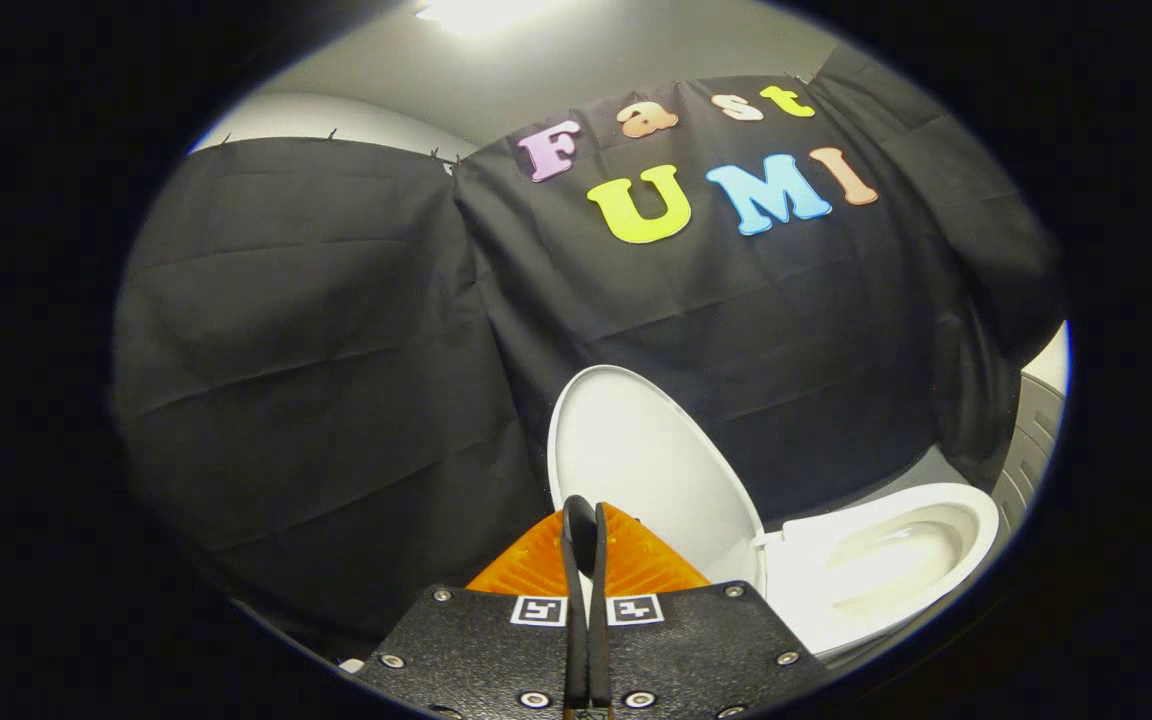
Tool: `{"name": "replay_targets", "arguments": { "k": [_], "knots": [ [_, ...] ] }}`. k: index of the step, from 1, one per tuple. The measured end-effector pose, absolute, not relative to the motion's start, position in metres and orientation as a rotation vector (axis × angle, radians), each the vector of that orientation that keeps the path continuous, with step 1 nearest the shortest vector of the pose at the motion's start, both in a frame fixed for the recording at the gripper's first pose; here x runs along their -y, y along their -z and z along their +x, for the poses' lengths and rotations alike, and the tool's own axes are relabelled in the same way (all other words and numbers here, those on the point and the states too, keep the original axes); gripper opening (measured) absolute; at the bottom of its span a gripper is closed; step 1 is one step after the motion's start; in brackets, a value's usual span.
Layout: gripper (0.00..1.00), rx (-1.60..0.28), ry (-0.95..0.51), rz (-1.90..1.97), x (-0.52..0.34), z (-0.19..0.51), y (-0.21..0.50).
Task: Open the toilet lid.
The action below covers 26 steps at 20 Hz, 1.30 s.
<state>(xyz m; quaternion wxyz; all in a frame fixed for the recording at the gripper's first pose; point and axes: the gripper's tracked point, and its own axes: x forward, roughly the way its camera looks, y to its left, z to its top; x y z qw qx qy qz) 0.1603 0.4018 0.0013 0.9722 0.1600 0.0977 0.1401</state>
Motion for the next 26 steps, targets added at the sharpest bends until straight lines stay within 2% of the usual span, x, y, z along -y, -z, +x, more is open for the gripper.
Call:
{"name": "replay_targets", "arguments": {
  "k": [4,5,10,11,15,26],
  "knots": [
    [0.01,-0.17,-0.299,0.213,-0.404,0.16,-0.009],
    [0.04,-0.159,-0.326,0.194,-0.407,0.158,-0.012],
    [0.88,-0.099,-0.365,0.123,-0.384,0.135,-0.028],
    [0.92,-0.091,-0.371,0.118,-0.377,0.129,-0.032],
    [0.93,-0.06,-0.348,0.111,-0.329,0.108,-0.051],
    [0.93,0.037,-0.168,0.093,-0.174,0.076,-0.102]
  ]
}}
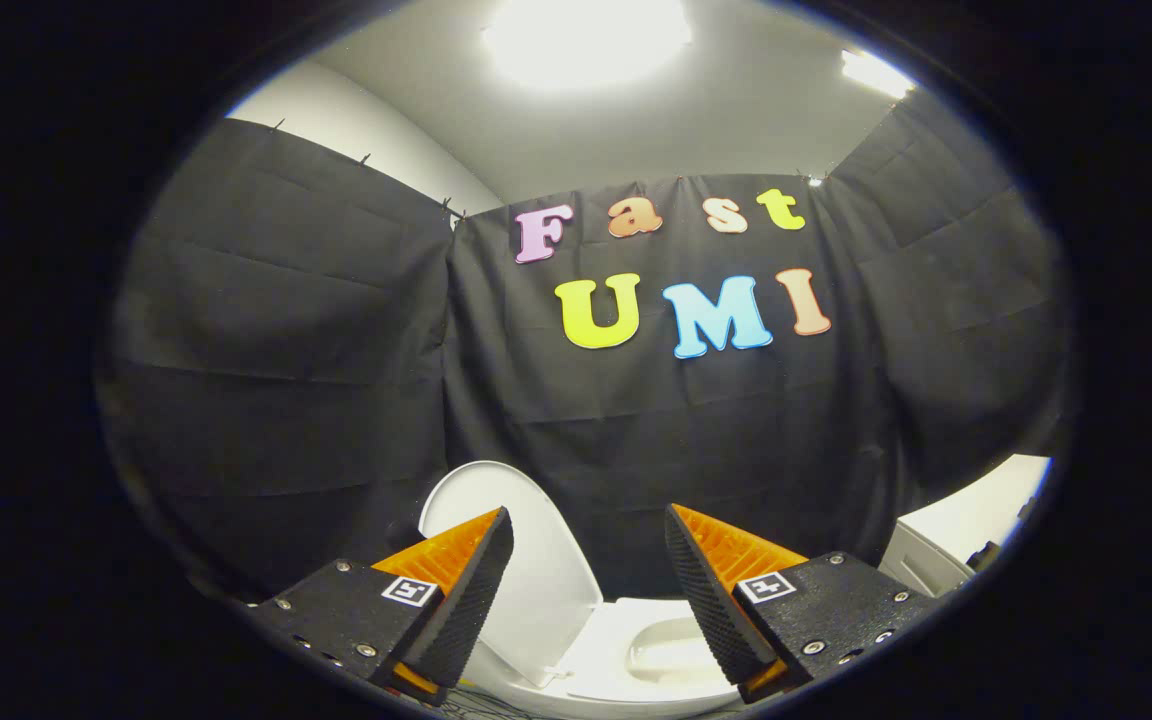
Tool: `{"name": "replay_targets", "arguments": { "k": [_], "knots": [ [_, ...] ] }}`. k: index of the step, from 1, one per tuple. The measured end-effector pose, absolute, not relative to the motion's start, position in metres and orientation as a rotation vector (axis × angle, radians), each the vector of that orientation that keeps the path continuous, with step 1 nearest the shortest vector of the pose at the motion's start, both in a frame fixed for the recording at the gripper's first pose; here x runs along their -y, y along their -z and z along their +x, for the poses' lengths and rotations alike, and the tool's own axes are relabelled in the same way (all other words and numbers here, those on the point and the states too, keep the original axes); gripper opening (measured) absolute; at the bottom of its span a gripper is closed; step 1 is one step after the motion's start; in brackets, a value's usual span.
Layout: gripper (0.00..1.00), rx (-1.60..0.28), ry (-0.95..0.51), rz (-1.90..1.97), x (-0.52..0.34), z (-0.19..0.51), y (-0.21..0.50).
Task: Open the toilet lid.
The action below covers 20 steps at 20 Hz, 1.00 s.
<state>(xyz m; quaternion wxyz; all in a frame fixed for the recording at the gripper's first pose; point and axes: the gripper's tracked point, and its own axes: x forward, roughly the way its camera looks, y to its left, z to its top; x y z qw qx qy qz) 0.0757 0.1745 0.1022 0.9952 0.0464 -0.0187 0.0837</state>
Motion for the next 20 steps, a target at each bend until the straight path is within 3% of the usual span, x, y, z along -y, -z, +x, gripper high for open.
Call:
{"name": "replay_targets", "arguments": {
  "k": [20],
  "knots": [
    [0.93,0.049,-0.141,-0.065,-0.069,0.027,-0.037]
  ]
}}
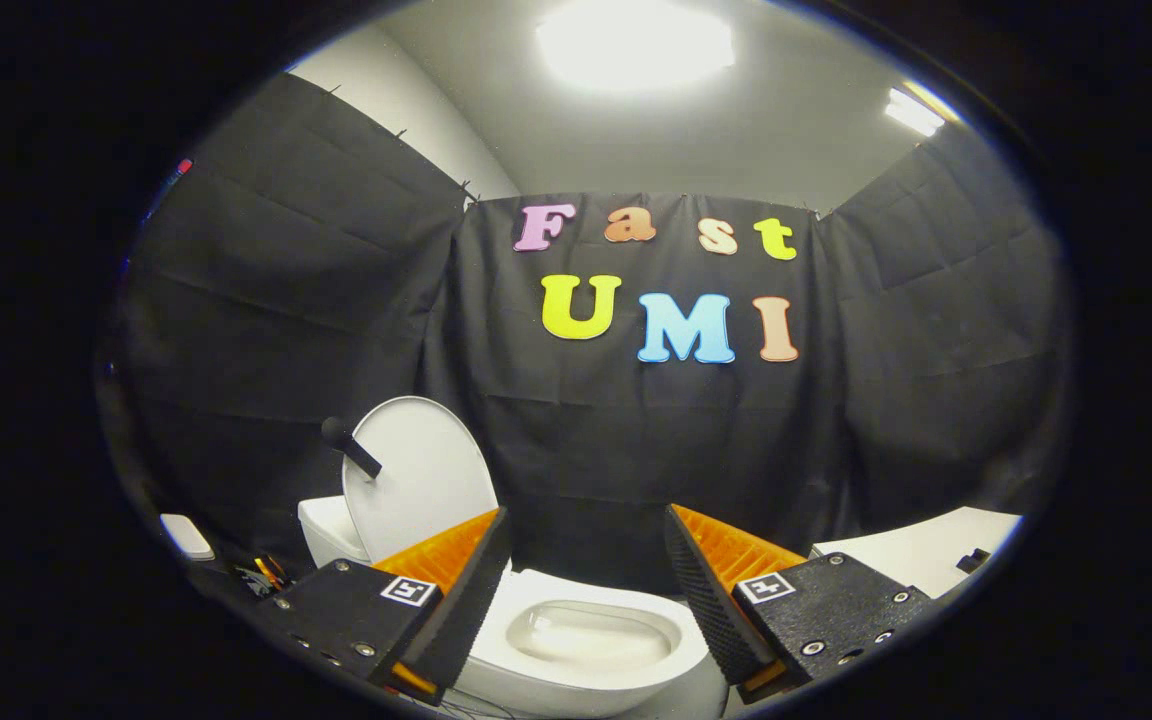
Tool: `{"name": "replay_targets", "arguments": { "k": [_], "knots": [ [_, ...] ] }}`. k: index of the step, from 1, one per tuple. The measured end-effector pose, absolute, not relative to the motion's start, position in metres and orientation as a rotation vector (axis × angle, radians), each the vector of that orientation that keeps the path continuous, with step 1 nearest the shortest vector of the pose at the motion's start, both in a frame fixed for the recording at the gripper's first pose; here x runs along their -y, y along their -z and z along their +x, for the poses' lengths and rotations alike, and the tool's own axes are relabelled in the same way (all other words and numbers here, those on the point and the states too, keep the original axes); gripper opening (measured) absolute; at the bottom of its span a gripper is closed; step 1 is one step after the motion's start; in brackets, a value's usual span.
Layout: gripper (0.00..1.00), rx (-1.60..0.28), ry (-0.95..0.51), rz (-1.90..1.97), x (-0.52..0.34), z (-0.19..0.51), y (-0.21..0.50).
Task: Open the toilet lid.
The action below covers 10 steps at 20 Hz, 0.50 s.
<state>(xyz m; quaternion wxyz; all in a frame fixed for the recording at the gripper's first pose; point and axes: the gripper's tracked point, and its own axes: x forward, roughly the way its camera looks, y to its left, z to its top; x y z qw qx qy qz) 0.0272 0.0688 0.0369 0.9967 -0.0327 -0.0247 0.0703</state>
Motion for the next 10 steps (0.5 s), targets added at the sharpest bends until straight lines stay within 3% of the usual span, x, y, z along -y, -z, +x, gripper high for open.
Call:
{"name": "replay_targets", "arguments": {
  "k": [10],
  "knots": [
    [0.93,0.011,-0.082,-0.098,-0.049,0.023,-0.011]
  ]
}}
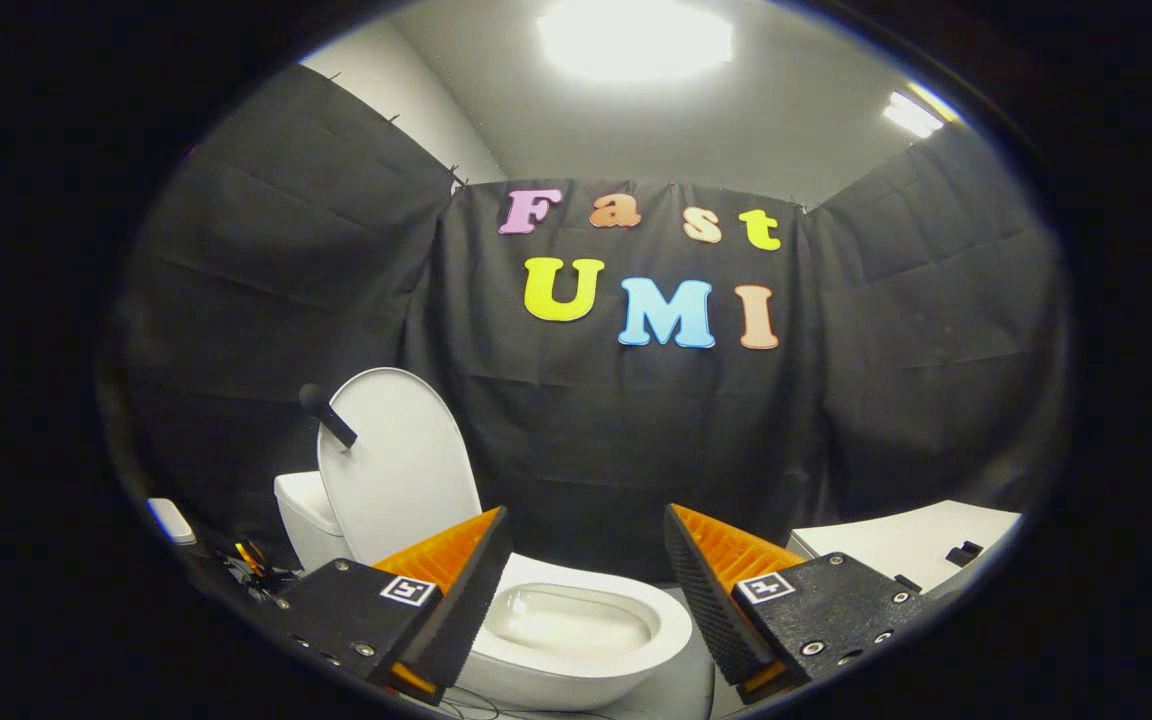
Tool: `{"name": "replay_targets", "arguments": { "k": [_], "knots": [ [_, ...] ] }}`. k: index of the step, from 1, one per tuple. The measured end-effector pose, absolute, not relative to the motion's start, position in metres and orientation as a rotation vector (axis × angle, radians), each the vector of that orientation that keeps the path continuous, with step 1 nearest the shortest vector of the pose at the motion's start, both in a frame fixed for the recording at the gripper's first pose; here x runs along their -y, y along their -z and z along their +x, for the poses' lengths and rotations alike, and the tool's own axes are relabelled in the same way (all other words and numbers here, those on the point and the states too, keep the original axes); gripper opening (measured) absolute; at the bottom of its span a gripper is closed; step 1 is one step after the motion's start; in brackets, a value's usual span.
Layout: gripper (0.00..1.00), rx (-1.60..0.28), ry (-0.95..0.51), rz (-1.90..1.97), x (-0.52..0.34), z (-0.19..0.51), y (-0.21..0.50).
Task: Open the toilet lid.
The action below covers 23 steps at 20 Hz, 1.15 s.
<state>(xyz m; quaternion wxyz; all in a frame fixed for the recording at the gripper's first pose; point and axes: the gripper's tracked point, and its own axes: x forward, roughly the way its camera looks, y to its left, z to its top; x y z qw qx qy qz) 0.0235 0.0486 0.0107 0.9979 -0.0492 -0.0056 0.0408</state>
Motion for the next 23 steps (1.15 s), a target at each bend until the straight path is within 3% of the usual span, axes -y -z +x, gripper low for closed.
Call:
{"name": "replay_targets", "arguments": {
  "k": [23],
  "knots": [
    [0.93,-0.057,-0.002,-0.025,-0.027,0.026,0.012]
  ]
}}
